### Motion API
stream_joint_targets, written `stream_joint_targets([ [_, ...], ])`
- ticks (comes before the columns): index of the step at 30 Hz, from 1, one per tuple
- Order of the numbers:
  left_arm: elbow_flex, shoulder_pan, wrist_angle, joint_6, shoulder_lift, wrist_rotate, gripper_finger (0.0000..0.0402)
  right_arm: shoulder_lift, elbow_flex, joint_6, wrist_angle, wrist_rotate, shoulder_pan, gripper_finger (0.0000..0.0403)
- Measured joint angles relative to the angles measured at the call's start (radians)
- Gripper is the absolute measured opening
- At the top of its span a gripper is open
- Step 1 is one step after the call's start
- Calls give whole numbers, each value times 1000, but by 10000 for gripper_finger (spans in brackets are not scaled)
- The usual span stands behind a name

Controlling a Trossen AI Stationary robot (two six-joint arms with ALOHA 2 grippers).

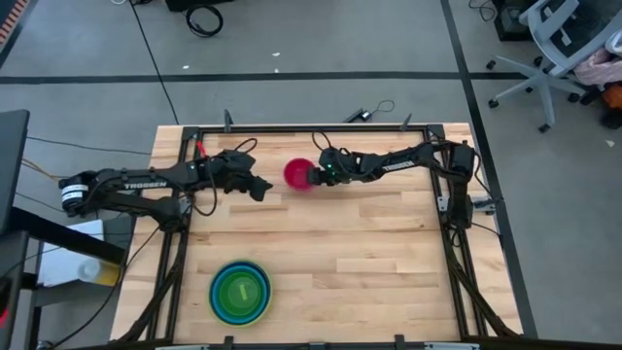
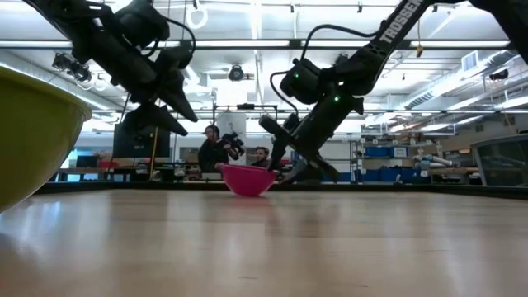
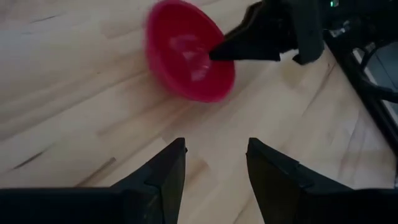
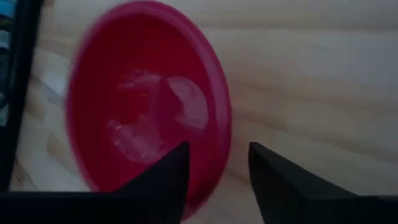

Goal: Nest bowls inside each other
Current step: Stack the extra small red bowl on top of the small green bowl

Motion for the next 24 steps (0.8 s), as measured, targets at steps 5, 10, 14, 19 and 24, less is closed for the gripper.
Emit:
stream_joint_targets([
  [5,0,-1,-4,5,3,-1,169,3,0,-24,11,-7,0,109],
  [10,0,-1,2,0,3,-4,169,3,0,-47,45,-26,4,25],
  [14,0,-4,1,16,3,-4,169,2,0,-77,94,-43,31,24],
  [19,0,-19,3,35,3,-4,169,1,35,-76,99,9,92,26],
  [24,0,-18,66,85,3,-20,169,1,99,-116,82,126,147,20],
])
